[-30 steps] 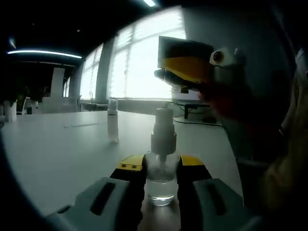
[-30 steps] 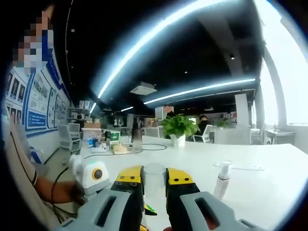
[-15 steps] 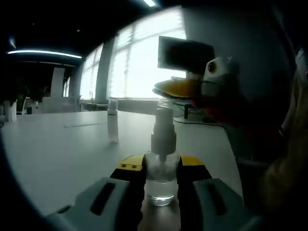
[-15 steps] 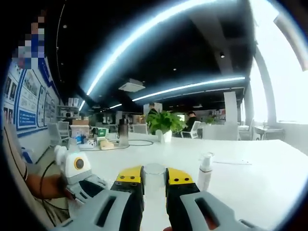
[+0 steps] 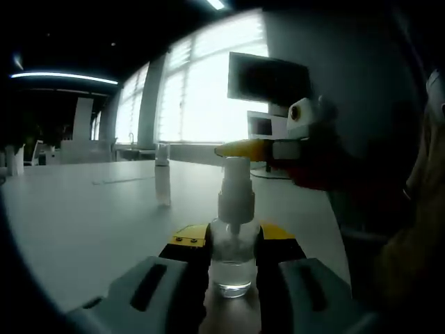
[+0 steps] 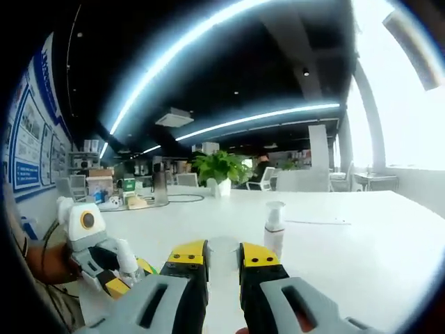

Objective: Clamp pump bottle remove cover press pump head put on cover

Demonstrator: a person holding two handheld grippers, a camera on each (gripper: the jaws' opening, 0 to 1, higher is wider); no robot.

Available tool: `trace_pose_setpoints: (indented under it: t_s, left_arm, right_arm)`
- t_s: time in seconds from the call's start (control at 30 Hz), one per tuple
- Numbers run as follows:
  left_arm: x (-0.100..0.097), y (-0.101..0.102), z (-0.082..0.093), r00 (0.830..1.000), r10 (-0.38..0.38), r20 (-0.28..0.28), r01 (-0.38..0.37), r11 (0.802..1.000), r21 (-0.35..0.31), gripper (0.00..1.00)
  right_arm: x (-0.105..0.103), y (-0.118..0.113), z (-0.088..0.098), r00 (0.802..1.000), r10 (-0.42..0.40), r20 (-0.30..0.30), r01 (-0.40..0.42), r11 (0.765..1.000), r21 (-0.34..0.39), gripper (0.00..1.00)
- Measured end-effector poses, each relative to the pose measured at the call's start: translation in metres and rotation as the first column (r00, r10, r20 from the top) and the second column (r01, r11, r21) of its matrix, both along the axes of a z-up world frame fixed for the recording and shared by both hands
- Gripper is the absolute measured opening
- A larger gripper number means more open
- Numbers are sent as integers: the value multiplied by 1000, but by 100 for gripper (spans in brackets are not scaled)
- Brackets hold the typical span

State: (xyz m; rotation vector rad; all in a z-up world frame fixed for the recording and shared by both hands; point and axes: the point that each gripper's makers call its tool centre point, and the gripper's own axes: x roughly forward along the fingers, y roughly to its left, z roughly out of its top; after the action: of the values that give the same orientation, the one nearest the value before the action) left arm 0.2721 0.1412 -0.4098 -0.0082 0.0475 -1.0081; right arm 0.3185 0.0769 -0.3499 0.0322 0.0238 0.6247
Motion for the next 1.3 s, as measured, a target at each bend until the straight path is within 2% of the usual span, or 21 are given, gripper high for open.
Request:
trace_pose_setpoints:
  t_s: [0.37, 0.67, 0.93, 1.13, 1.3]
  left_arm:
    - [-1, 0, 0, 1000, 1, 1, -1, 1000, 1, 16]
    - [0, 0, 0, 1000, 0, 1, 0, 1000, 1, 16]
    - [0, 1, 0, 1000, 0, 1, 0, 1000, 1, 16]
    - [0, 1, 0, 1000, 1, 1, -1, 1000, 1, 16]
    - [-1, 0, 0, 1000, 1, 1, -1, 1000, 1, 16]
  right_arm:
    - [23, -13, -30, 997, -65, -39, 63, 997, -50, 12]
    - [39, -21, -49, 993, -81, -86, 77, 996, -50, 12]
    - [40, -25, -65, 989, -93, -116, 85, 994, -71, 12]
    - [43, -27, -70, 987, -101, -123, 91, 993, -81, 12]
    - [43, -28, -79, 982, -126, -143, 111, 987, -112, 12]
